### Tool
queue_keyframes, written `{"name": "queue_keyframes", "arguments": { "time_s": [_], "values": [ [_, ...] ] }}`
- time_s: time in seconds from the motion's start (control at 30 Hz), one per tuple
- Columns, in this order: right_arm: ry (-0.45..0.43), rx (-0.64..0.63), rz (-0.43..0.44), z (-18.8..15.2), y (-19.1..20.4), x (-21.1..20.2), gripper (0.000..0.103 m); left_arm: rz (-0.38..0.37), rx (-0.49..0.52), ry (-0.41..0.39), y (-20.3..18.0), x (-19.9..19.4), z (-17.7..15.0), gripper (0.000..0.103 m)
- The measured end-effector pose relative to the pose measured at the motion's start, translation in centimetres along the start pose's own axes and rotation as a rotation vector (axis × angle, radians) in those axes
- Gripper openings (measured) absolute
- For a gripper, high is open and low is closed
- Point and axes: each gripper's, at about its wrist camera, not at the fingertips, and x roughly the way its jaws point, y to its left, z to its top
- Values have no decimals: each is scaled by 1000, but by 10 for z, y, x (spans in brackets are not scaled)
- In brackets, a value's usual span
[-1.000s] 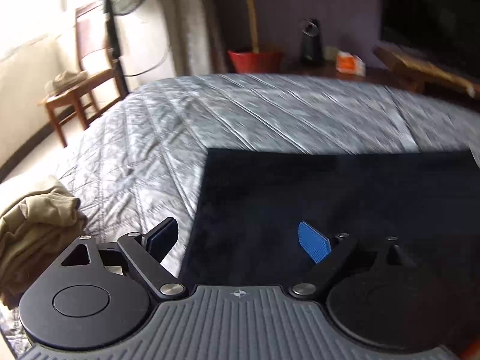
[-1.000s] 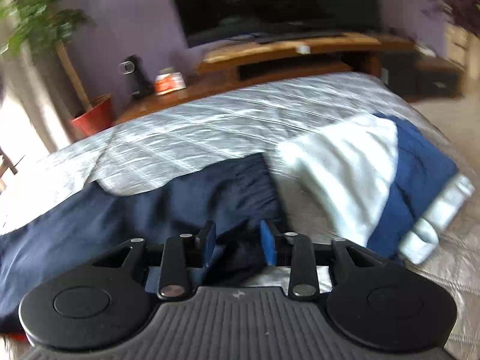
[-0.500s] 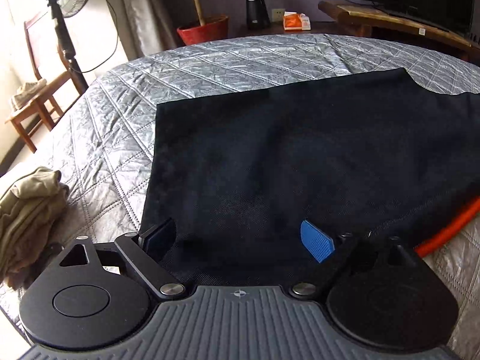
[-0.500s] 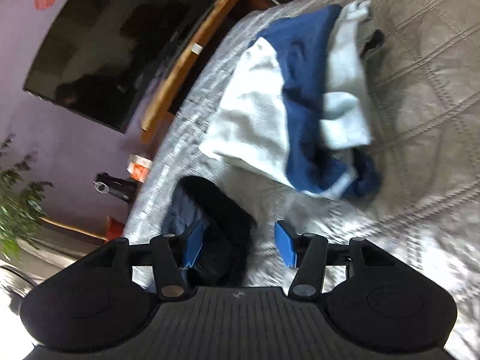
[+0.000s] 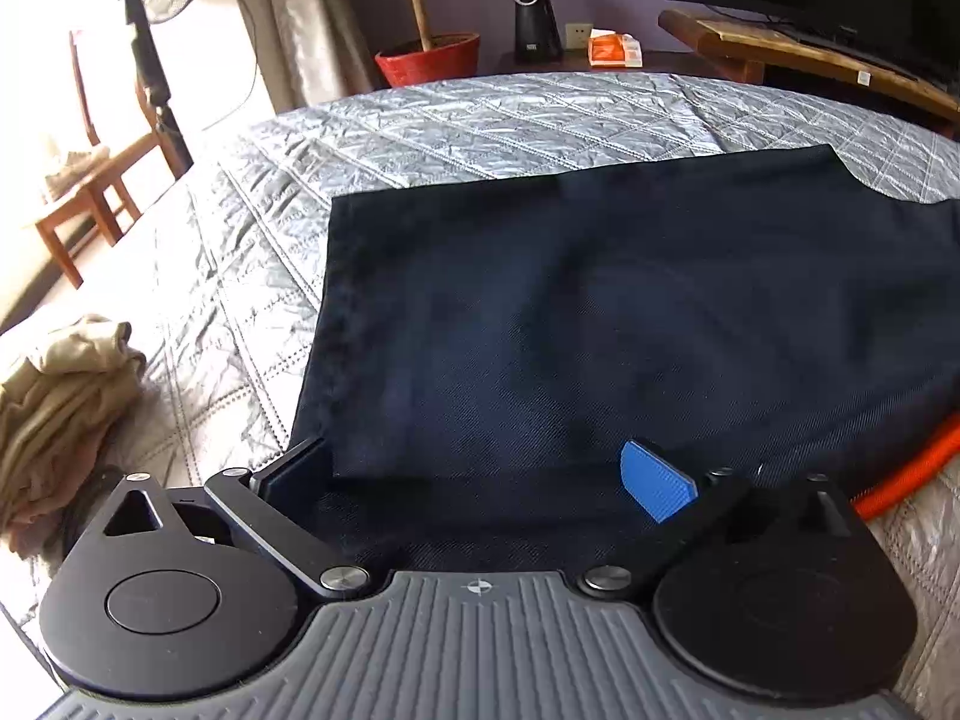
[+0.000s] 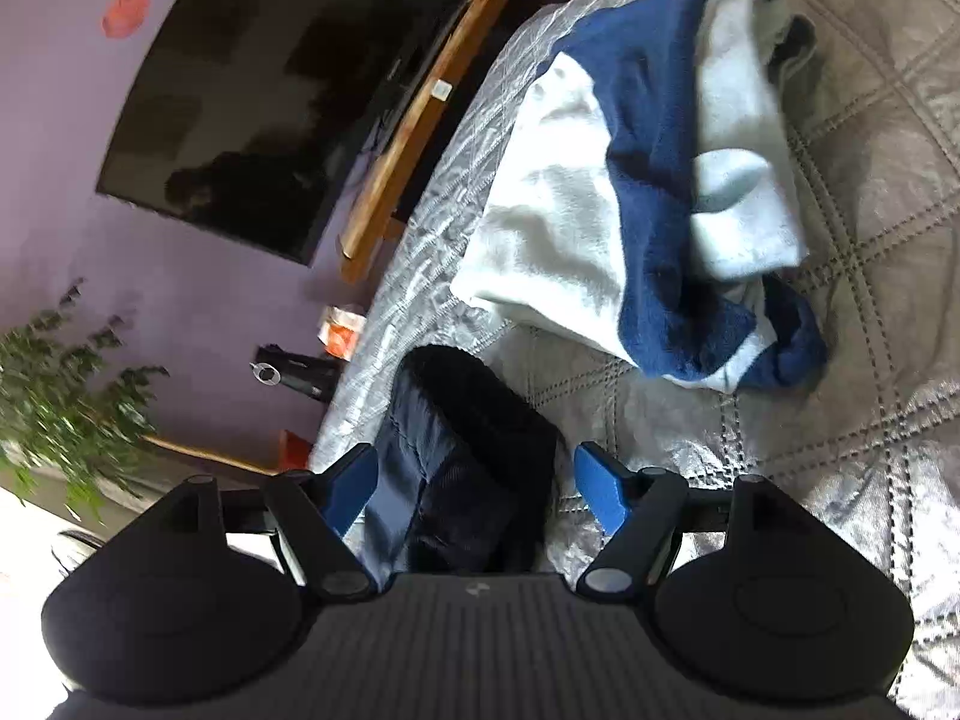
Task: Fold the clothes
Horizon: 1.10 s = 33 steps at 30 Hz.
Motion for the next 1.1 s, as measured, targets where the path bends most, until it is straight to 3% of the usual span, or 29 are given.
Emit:
{"name": "queue_keyframes", "arguments": {
  "time_s": [0.07,0.13,0.2,0.37,0.63,0.73,0.8,0.87,0.97,1.1],
  "values": [
    [18,-36,-24,0,9,8,72,18,37,-17,-5,-2,-1,103],
    [22,-106,-70,-4,20,16,65,35,73,-33,-10,-4,-3,103],
    [20,-148,-132,-6,26,22,26,53,99,-48,-14,-5,-5,103],
    [9,-201,-160,-2,30,25,24,83,128,-70,-20,-7,-9,103],
    [27,-498,-279,-6,49,42,24,134,164,-113,-31,-7,-14,103],
    [53,-448,-289,3,52,39,30,108,110,-91,-22,-8,-10,102],
    [9,-423,-291,7,56,22,38,122,49,-89,-6,-16,-1,89],
    [-32,-439,-292,3,62,3,40,146,-15,-94,11,-26,7,85],
    [1,-611,-285,-25,77,-12,40,168,-111,-108,40,-44,19,85],
    [170,-1063,-143,-116,110,-18,44,183,-238,-116,75,-67,25,87]
  ]
}}
